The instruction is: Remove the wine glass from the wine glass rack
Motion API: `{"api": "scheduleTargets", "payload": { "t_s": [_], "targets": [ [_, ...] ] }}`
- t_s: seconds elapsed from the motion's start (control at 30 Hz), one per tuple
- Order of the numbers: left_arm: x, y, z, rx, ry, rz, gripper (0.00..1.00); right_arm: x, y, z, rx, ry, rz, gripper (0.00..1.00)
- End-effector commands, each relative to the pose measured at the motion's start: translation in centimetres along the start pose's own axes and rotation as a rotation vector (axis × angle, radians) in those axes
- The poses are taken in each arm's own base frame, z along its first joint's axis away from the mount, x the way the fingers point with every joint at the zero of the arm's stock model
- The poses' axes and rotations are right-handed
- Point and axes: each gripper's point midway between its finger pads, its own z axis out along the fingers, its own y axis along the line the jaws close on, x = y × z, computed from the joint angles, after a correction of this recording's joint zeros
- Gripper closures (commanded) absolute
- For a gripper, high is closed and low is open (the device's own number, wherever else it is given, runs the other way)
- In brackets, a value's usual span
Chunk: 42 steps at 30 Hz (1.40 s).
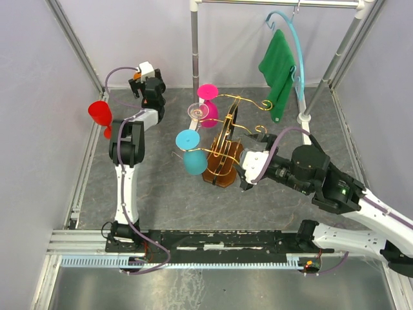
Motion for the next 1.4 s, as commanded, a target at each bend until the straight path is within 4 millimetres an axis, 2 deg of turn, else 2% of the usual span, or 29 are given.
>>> {"api": "scheduleTargets", "payload": {
  "t_s": [0.0,0.2,0.4,0.43,0.6,0.77,0.87,0.93,0.97,1.0,1.03,1.1,1.2,1.27,1.37],
  "targets": [
    [-9.1,0.9,-1.2,0.005,-0.118,-0.084,0.01,-1.3,-1.4,-0.7,0.058,-0.050,0.020,0.01],
    [-10.0,2.0,-2.7,0.007,-0.055,-0.047,0.01,-1.7,-2.1,-1.3,0.089,-0.055,0.047,0.01],
    [-10.8,3.9,-5.8,0.010,-0.009,-0.087,0.01,-1.2,-4.7,-1.2,0.209,0.029,0.137,0.01],
    [-11.4,4.3,-6.4,0.014,-0.009,-0.097,0.01,-1.2,-5.0,-1.1,0.220,0.043,0.145,0.01],
    [-11.5,5.4,-8.7,0.015,0.054,-0.092,0.01,-1.7,-5.9,-0.7,0.254,0.057,0.220,0.01],
    [-13.8,7.4,-11.7,-0.003,0.059,-0.158,0.01,-2.9,-8.6,0.0,0.320,0.091,0.365,0.01],
    [-15.0,8.5,-13.7,-0.007,0.095,-0.214,0.01,-2.6,-11.0,1.7,0.355,0.148,0.530,0.15],
    [-15.9,8.9,-15.2,0.009,0.123,-0.245,0.01,-1.3,-12.8,3.1,0.362,0.194,0.703,0.27],
    [-16.1,9.1,-15.9,0.012,0.138,-0.269,0.01,0.6,-13.7,4.2,0.357,0.237,0.795,0.33],
    [-16.6,9.5,-16.7,0.011,0.155,-0.288,0.02,0.7,-13.9,5.4,0.326,0.231,0.888,0.38],
    [-16.5,9.8,-17.7,0.013,0.187,-0.301,0.02,1.8,-14.9,6.2,0.329,0.237,0.991,0.43],
    [-17.6,10.0,-19.5,0.057,0.215,-0.349,0.04,2.3,-15.3,8.5,0.237,0.224,1.129,0.51],
    [-17.9,9.8,-22.0,0.126,0.273,-0.403,0.06,3.2,-15.8,11.8,0.136,0.216,1.288,0.55],
    [-18.1,9.9,-23.7,0.172,0.301,-0.437,0.09,3.7,-16.2,13.7,0.109,0.212,1.328,0.54],
    [-18.7,10.0,-25.6,0.224,0.308,-0.485,0.11,5.0,-16.4,15.4,0.122,0.233,1.355,0.51]
  ]
}}
